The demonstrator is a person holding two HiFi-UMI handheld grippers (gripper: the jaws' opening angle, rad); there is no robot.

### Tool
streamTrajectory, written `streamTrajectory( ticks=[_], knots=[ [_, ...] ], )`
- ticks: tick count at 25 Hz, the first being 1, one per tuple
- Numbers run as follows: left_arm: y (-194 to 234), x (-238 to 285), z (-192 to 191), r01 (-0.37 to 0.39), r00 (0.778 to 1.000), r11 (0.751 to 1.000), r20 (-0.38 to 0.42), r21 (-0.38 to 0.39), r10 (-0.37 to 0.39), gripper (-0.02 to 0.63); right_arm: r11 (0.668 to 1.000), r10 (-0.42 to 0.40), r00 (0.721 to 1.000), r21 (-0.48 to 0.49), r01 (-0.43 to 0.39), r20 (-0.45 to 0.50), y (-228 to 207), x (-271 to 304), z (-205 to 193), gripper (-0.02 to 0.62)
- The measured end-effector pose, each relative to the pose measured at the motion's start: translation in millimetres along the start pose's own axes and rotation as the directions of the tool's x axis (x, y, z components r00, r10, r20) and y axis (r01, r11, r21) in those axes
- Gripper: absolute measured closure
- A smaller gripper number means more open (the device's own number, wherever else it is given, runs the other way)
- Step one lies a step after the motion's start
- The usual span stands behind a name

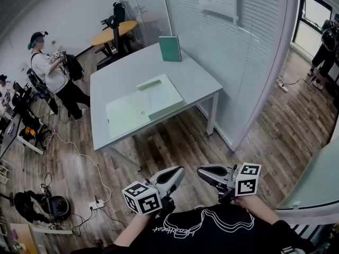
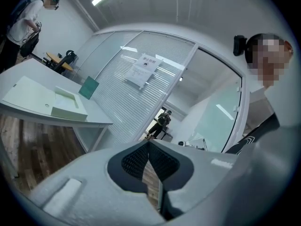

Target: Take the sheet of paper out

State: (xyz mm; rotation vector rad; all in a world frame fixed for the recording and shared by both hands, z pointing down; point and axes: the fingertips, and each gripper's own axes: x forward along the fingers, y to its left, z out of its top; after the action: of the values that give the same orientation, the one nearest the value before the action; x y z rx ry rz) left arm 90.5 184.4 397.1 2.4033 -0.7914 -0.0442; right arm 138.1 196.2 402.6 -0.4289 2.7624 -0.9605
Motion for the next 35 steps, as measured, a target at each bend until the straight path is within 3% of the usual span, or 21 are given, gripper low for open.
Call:
streamTrajectory(
  ticks=[9, 17, 27, 35],
  knots=[
    [22, 20, 19, -0.038, 0.999, 0.999, 0.036, 0.000, 0.038, 0.592, 0.999, 0.033, 0.999, -0.026, -0.033, -0.025, -28, 7, 23, 0.586],
    [83, 22, 41, -0.084, 0.996, 0.995, 0.036, -0.053, 0.086, 0.592, 0.999, 0.035, 0.998, -0.003, -0.035, -0.049, -66, 50, 37, 0.586],
    [181, 41, 115, -0.065, 0.998, 0.996, 0.003, -0.057, 0.066, 0.592, 1.000, 0.013, 1.000, 0.023, -0.012, -0.018, -138, 140, 95, 0.586],
    [254, 33, 175, -0.059, 0.998, 0.997, 0.023, -0.048, 0.060, 0.592, 1.000, 0.002, 1.000, -0.016, -0.002, -0.006, -173, 212, 135, 0.586]
  ],
)
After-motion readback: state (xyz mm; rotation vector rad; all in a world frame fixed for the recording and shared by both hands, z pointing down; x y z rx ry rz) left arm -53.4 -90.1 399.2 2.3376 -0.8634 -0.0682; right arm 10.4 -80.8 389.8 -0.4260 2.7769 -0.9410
